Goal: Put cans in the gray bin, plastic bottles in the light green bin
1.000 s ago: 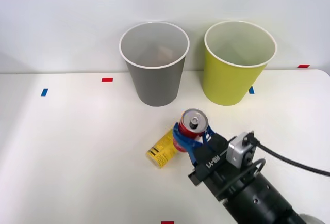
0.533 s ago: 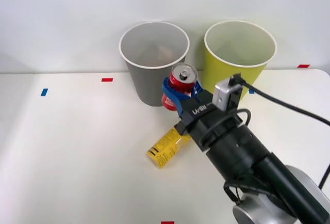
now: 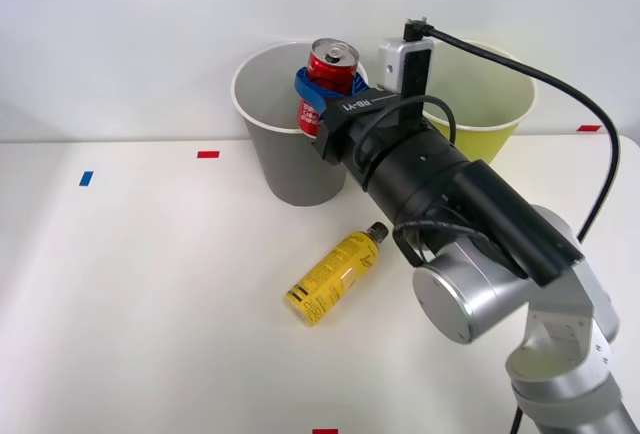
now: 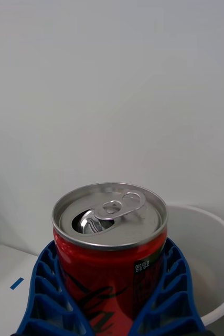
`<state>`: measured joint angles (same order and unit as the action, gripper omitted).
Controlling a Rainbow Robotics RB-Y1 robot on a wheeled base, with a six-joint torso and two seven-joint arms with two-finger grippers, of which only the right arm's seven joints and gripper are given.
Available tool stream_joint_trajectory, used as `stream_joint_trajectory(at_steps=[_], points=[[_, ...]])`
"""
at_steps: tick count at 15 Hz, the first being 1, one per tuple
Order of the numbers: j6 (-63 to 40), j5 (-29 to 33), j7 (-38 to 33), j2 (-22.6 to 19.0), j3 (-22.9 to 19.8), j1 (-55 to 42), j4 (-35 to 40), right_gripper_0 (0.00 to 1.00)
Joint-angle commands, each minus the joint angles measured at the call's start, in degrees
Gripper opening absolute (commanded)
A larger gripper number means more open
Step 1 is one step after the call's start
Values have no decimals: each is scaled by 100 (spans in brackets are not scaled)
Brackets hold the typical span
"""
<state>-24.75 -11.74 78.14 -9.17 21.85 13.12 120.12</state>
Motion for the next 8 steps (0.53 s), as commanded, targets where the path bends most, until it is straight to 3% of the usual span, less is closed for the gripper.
stream_joint_trajectory(at_steps=[1,4,8], points=[[612,93,-35,425,-164,964,-1306,0],[612,57,-79,504,-349,1887,-2326,0],[621,14,-158,390,-375,2502,-3082,0]])
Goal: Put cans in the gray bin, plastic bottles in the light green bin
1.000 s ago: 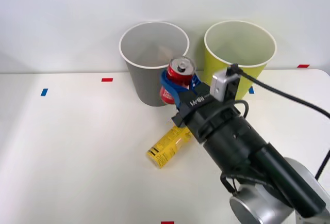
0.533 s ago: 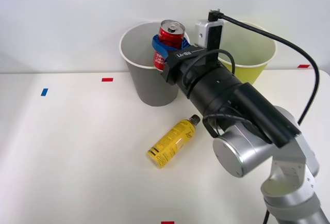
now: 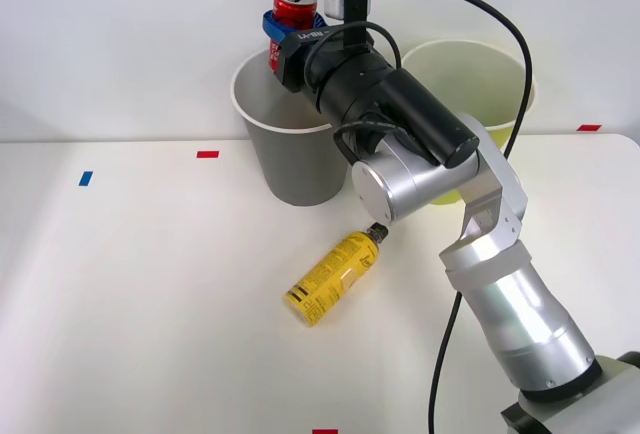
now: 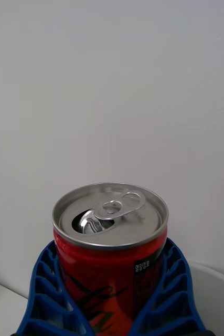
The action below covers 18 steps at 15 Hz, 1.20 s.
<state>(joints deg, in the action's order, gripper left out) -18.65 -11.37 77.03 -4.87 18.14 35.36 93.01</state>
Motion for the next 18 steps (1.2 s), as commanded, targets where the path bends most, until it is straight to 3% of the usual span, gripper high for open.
stream_joint_trajectory(at_steps=[1,3,4,5,6,13,18], points=[[2,-23,-56,-49,-4,393,-503,0],[10,-40,-100,-93,5,428,-556,0],[10,-49,-109,-146,40,428,-556,25],[45,-67,-118,-242,128,419,-556,77],[133,-84,-135,-321,181,419,-556,99],[960,-207,-109,-603,401,-55,-433,100],[995,162,-82,-1130,515,-1426,851,100]])
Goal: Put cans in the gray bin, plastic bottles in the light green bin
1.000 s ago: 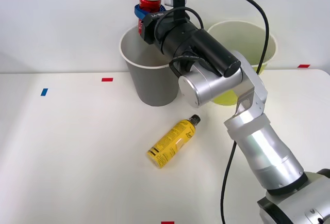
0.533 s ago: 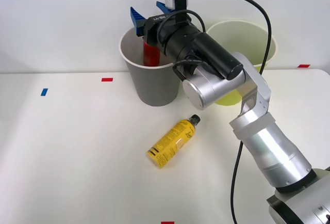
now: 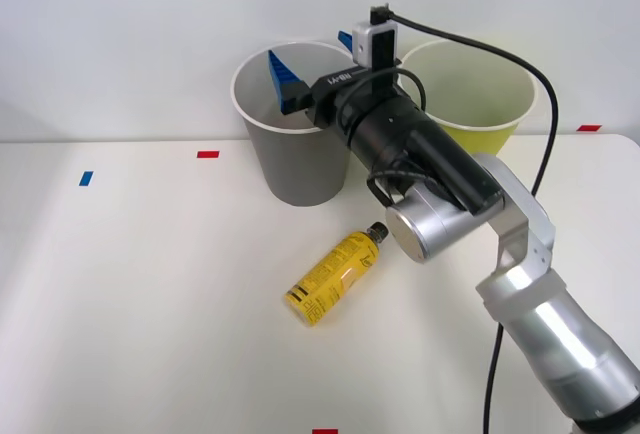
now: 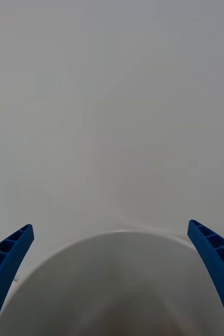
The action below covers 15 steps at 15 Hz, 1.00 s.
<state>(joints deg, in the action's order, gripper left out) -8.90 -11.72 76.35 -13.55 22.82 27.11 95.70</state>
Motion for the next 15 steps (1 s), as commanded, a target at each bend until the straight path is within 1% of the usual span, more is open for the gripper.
stream_joint_trajectory(at_steps=[1,3,5,6,8,9,10,13,15], points=[[117,284,-24,-411,47,-1023,924,100],[389,354,-50,-613,47,-1647,1390,100],[837,425,-59,-895,39,-2421,1838,100],[1013,460,-68,-1106,-5,-2878,2137,100],[1180,451,-68,-1440,-155,-3616,2577,100],[1206,469,-41,-1615,-304,-4126,2823,100],[1373,477,-50,-1730,-427,-4565,2911,100],[1910,451,-68,-1756,-708,-5629,2902,100],[2015,451,-77,-1527,-840,-6218,2902,100]])
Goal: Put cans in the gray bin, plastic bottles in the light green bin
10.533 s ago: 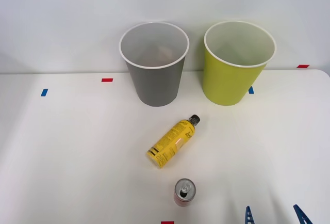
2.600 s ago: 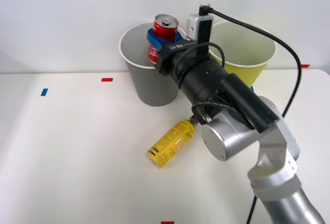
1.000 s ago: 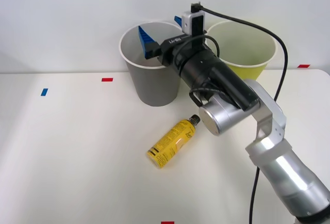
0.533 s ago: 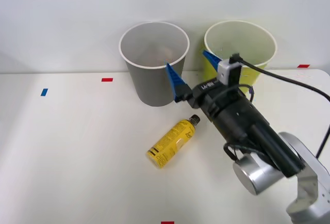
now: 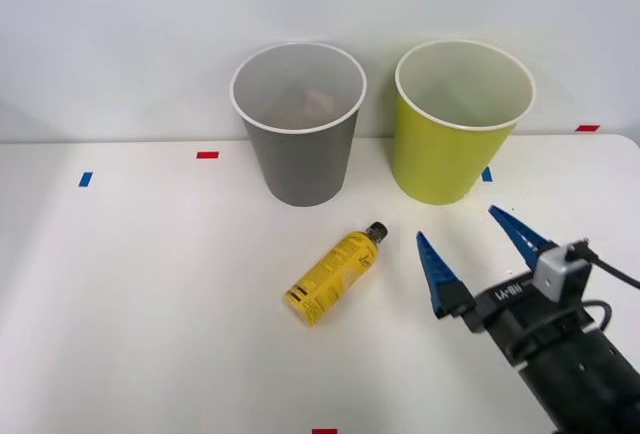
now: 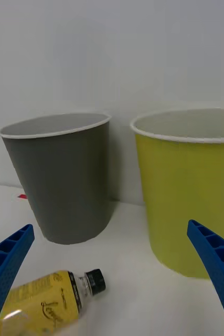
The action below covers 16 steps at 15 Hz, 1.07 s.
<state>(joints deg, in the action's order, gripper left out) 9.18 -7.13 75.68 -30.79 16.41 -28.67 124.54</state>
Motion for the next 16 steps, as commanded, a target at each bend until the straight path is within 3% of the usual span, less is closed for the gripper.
stream_joint_trajectory(at_steps=[1,10,16], points=[[216,-8,17,345,-270,-869,18,100],[216,124,96,1233,-419,-1800,9,100],[172,230,140,1409,-349,-1783,-61,100]])
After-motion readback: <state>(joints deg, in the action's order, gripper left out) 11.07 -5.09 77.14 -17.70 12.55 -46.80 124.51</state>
